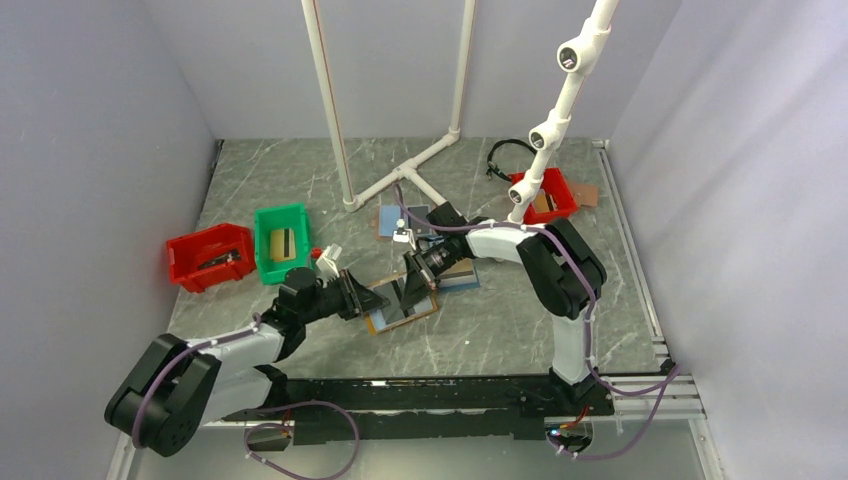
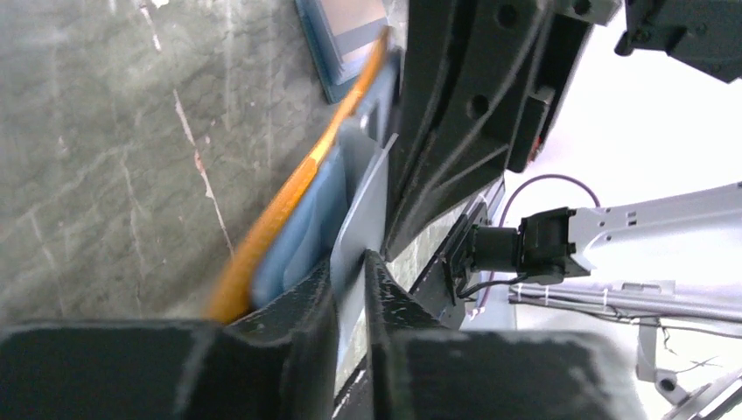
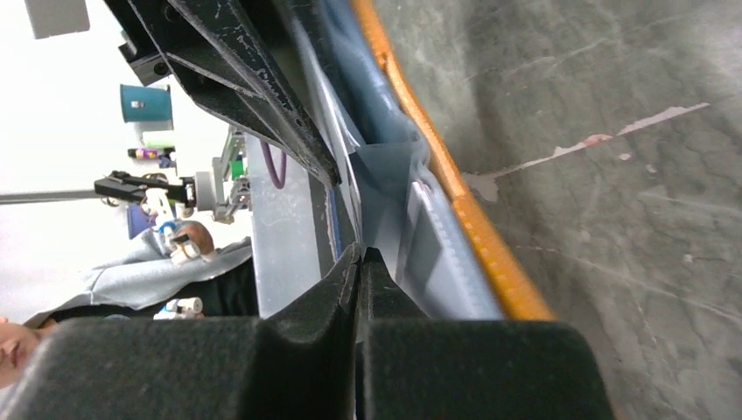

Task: Take the credit cards out of the card holder
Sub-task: Remove the credit card from the card holder.

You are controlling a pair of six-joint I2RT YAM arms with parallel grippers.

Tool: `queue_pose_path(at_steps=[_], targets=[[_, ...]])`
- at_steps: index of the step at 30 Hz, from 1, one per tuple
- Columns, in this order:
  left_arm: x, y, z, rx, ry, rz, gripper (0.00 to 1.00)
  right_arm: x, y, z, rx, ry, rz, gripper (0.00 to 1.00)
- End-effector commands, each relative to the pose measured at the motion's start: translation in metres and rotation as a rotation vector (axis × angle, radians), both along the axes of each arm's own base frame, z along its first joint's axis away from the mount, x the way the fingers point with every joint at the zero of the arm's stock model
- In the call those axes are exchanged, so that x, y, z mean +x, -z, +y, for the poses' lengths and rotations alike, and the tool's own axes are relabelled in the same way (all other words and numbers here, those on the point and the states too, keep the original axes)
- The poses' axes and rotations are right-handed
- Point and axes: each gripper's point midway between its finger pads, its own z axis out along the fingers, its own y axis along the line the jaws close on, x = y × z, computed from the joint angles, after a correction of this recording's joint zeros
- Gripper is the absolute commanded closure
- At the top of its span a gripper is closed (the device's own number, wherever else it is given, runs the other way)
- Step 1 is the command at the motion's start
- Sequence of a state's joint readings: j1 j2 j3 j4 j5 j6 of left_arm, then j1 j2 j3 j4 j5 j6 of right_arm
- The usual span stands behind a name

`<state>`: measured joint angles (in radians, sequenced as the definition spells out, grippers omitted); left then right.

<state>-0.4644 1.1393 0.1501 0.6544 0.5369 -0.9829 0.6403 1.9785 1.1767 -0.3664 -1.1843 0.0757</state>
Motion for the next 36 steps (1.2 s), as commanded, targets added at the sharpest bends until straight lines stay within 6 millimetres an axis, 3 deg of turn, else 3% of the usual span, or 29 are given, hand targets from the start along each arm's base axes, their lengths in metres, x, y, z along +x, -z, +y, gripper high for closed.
queue_pose_path(at_steps=[1, 5, 12, 16, 20, 29, 32, 36], targets=[[0.003, 0.0, 0.007, 0.03, -0.024, 0.005, 0.76, 0.0, -0.023, 0.007, 0.077, -0.03, -0.066, 1.0], [0.0, 0.009, 0.014, 0.051, -0.035, 0.029, 0.72, 0.002, -0.011, 0.006, 0.046, -0.02, -0.063, 1.0], [-0.005, 0.024, 0.02, 0.066, -0.037, 0.061, 0.74, 0.004, 0.008, 0.003, 0.001, -0.015, -0.05, 1.0], [-0.006, 0.027, 0.023, 0.071, -0.039, 0.063, 0.82, 0.006, 0.013, 0.0, -0.007, -0.007, -0.034, 1.0], [-0.006, 0.025, 0.024, 0.06, -0.032, 0.054, 0.99, 0.008, 0.017, -0.003, -0.01, -0.002, -0.023, 1.0], [-0.008, 0.021, 0.023, 0.024, -0.007, 0.047, 1.0, 0.007, 0.017, -0.004, -0.001, -0.008, 0.002, 1.0], [-0.007, 0.025, 0.024, 0.027, -0.014, 0.077, 0.78, 0.006, 0.014, -0.004, 0.015, -0.013, 0.01, 1.0], [-0.006, 0.024, 0.021, 0.005, -0.006, 0.079, 0.73, 0.003, 0.009, -0.003, 0.042, -0.023, 0.025, 1.0]])
